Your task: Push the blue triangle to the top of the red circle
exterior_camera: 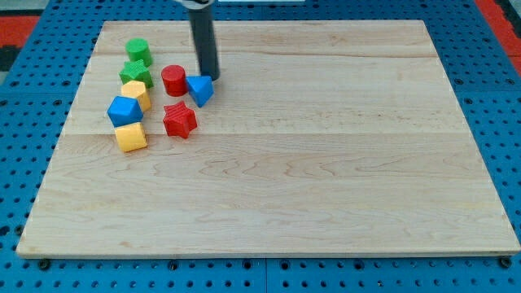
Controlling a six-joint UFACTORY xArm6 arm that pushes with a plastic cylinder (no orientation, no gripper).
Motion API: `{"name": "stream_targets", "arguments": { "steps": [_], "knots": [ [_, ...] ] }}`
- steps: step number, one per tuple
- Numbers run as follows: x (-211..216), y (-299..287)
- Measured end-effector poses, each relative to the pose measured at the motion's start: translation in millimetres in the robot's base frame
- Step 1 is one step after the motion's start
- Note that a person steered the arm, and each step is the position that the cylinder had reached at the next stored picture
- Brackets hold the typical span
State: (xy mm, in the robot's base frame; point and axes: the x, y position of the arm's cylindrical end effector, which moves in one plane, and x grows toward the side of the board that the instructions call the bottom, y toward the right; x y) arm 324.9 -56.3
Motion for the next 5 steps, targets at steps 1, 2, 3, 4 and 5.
{"name": "stream_targets", "arguments": {
  "steps": [1,2,3,4,5],
  "knots": [
    [26,43],
    [58,25],
    [58,4],
    [58,-17],
    [51,-46]
  ]
}}
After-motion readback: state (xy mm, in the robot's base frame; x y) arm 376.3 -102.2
